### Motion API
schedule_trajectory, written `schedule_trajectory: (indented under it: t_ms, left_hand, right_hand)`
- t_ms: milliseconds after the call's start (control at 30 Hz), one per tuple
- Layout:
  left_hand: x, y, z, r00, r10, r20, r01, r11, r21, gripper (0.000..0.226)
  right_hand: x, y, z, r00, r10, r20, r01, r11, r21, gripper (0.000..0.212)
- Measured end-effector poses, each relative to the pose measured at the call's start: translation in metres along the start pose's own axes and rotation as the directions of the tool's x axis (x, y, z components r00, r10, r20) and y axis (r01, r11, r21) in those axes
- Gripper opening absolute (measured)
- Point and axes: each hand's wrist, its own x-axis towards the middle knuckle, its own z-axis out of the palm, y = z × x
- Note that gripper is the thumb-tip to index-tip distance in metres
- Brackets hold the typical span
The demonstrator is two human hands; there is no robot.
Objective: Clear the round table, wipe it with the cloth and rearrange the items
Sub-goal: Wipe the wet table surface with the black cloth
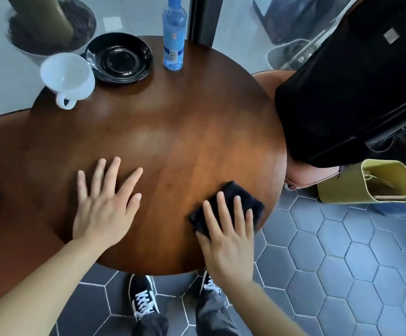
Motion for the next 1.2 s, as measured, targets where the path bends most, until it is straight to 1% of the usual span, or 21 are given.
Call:
schedule_trajectory:
  t_ms: [100, 233, 333, 400, 433, 467, 500, 600, 667, 733, 767, 833, 900, 933, 967, 1033, 1067, 1100, 1133, 1167, 1200]
  left_hand:
    - [0.000, -0.005, -0.001, 0.999, 0.008, -0.033, -0.011, 0.995, -0.099, 0.055]
    - [0.006, -0.015, -0.004, 0.997, -0.036, -0.066, 0.009, 0.931, -0.365, 0.046]
    - [0.007, -0.018, -0.010, 0.997, -0.073, -0.034, 0.045, 0.856, -0.515, 0.047]
    - [0.006, -0.019, -0.010, 0.997, -0.061, -0.046, 0.029, 0.865, -0.501, 0.050]
    - [0.004, -0.018, -0.009, 0.997, -0.047, -0.058, 0.015, 0.886, -0.463, 0.051]
    - [0.003, -0.016, -0.007, 0.997, -0.037, -0.063, 0.007, 0.906, -0.424, 0.050]
    - [0.002, -0.015, -0.006, 0.998, -0.034, -0.059, 0.008, 0.921, -0.389, 0.049]
    - [0.000, -0.011, -0.007, 0.999, -0.030, -0.036, 0.017, 0.946, -0.322, 0.049]
    - [0.000, -0.011, -0.009, 0.999, -0.034, -0.027, 0.025, 0.955, -0.296, 0.049]
    - [0.001, -0.009, -0.010, 0.999, -0.036, -0.015, 0.030, 0.955, -0.294, 0.049]
    - [0.002, -0.009, -0.011, 0.999, -0.046, -0.014, 0.039, 0.950, -0.311, 0.050]
    - [0.004, -0.009, -0.012, 0.996, -0.080, -0.027, 0.065, 0.928, -0.367, 0.053]
    - [0.005, -0.010, -0.010, 0.993, -0.107, -0.040, 0.078, 0.895, -0.439, 0.056]
    - [0.004, -0.011, -0.009, 0.993, -0.111, -0.044, 0.079, 0.888, -0.453, 0.057]
    - [0.003, -0.011, -0.009, 0.992, -0.116, -0.044, 0.084, 0.891, -0.445, 0.057]
    - [0.004, -0.002, -0.012, 0.993, -0.114, -0.030, 0.095, 0.925, -0.369, 0.059]
    - [0.006, 0.007, -0.015, 0.995, -0.097, -0.019, 0.086, 0.947, -0.309, 0.061]
    - [0.007, 0.019, -0.018, 0.998, -0.069, -0.013, 0.063, 0.964, -0.257, 0.062]
    - [0.010, 0.032, -0.020, 1.000, -0.026, -0.012, 0.023, 0.974, -0.224, 0.063]
    - [0.013, 0.046, -0.020, 1.000, 0.026, -0.006, -0.027, 0.979, -0.204, 0.063]
    - [0.016, 0.058, -0.018, 0.997, 0.076, 0.007, -0.073, 0.981, -0.181, 0.064]
  right_hand:
    - [-0.032, -0.071, 0.011, 0.991, -0.116, 0.065, 0.113, 0.993, 0.042, 0.066]
    - [-0.025, -0.132, 0.018, 0.967, -0.240, 0.082, 0.230, 0.967, 0.114, 0.066]
    - [-0.012, -0.126, 0.020, 0.897, -0.431, 0.099, 0.422, 0.901, 0.101, 0.064]
    - [0.000, -0.090, 0.015, 0.810, -0.579, 0.094, 0.573, 0.815, 0.091, 0.063]
    - [0.009, -0.067, 0.012, 0.787, -0.610, 0.091, 0.607, 0.792, 0.066, 0.062]
    - [0.020, -0.043, 0.009, 0.795, -0.600, 0.088, 0.600, 0.800, 0.032, 0.063]
    - [0.034, -0.023, 0.006, 0.829, -0.554, 0.079, 0.556, 0.831, 0.000, 0.063]
    - [0.074, 0.009, -0.004, 0.959, -0.278, 0.053, 0.281, 0.959, -0.037, 0.060]
    - [0.099, -0.004, -0.006, 0.996, -0.084, 0.038, 0.086, 0.996, -0.037, 0.059]
    - [0.117, -0.033, -0.004, 0.999, 0.033, 0.008, -0.033, 0.999, -0.005, 0.060]
    - [0.122, -0.050, -0.002, 1.000, 0.029, 0.008, -0.029, 1.000, 0.009, 0.061]
    - [0.125, -0.080, 0.002, 0.994, -0.106, 0.020, 0.106, 0.994, 0.011, 0.061]
    - [0.122, -0.094, 0.003, 0.949, -0.310, 0.055, 0.309, 0.951, 0.026, 0.060]
    - [0.119, -0.094, 0.003, 0.901, -0.426, 0.081, 0.424, 0.905, 0.039, 0.060]
    - [0.117, -0.089, 0.003, 0.832, -0.544, 0.108, 0.542, 0.839, 0.047, 0.061]
    - [0.117, -0.062, -0.003, 0.627, -0.757, 0.184, 0.765, 0.643, 0.038, 0.064]
    - [0.120, -0.043, -0.007, 0.521, -0.825, 0.218, 0.843, 0.538, 0.022, 0.066]
    - [0.125, -0.023, -0.011, 0.450, -0.860, 0.241, 0.885, 0.465, 0.006, 0.068]
    - [0.132, -0.004, -0.015, 0.437, -0.863, 0.252, 0.893, 0.451, -0.006, 0.073]
    - [0.141, 0.013, -0.020, 0.479, -0.841, 0.251, 0.870, 0.493, -0.008, 0.078]
    - [0.148, 0.026, -0.026, 0.547, -0.801, 0.244, 0.826, 0.564, 0.001, 0.083]
